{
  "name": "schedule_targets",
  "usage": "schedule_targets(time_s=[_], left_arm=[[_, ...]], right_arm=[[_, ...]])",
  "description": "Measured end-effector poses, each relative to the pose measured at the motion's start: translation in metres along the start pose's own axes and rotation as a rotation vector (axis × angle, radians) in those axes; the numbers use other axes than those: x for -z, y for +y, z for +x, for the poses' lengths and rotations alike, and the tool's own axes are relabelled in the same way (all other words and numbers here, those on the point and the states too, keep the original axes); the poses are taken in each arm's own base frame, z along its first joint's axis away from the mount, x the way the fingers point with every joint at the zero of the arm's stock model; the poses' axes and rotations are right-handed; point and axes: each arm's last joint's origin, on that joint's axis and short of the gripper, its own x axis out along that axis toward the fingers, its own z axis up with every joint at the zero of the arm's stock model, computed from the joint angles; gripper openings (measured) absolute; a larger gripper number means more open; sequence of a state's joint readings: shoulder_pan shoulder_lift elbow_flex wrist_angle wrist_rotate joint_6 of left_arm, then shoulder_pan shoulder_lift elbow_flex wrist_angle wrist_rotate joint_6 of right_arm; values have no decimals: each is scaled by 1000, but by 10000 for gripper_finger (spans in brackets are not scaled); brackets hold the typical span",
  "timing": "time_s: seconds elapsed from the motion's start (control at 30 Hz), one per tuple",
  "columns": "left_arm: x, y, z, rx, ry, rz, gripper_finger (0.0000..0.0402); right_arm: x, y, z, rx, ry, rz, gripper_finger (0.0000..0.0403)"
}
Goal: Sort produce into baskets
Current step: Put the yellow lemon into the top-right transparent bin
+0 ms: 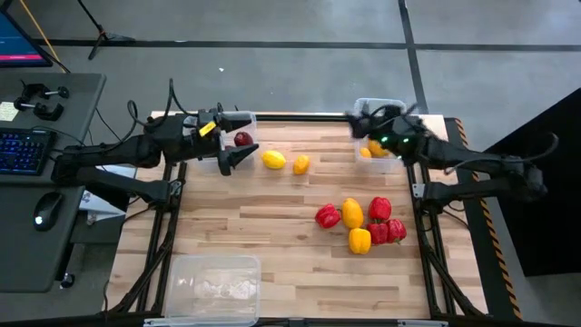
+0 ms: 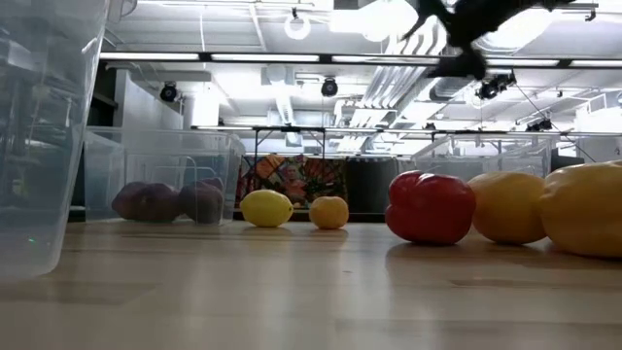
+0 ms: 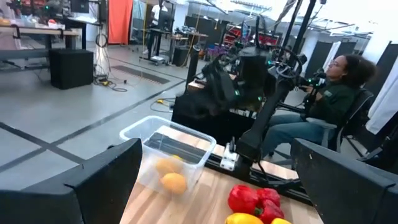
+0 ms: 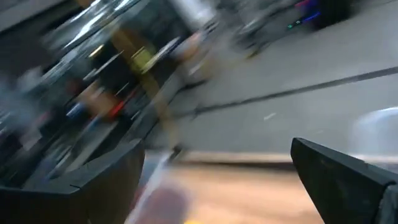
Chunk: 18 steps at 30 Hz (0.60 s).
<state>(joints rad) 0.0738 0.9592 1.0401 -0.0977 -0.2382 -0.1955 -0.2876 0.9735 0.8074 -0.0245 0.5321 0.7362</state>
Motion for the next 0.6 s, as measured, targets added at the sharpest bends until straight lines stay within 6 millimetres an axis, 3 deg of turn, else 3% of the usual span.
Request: schedule_targets(time_s=[0.17,0.3,0.4,0.6], left_arm=[[0,0,0,-2,1,13,397],[-1,4,1,-2,4,18,397],[-1,7,1,8,10,17,397],[0,11,-2,-4,45,22,397]], right_arm=[[41,18,24,-50,196,62,394],[70,38,58,6,417,72,394],[86,51,85,131,538,7,394],[121,55,130,375,646,-55,394]])
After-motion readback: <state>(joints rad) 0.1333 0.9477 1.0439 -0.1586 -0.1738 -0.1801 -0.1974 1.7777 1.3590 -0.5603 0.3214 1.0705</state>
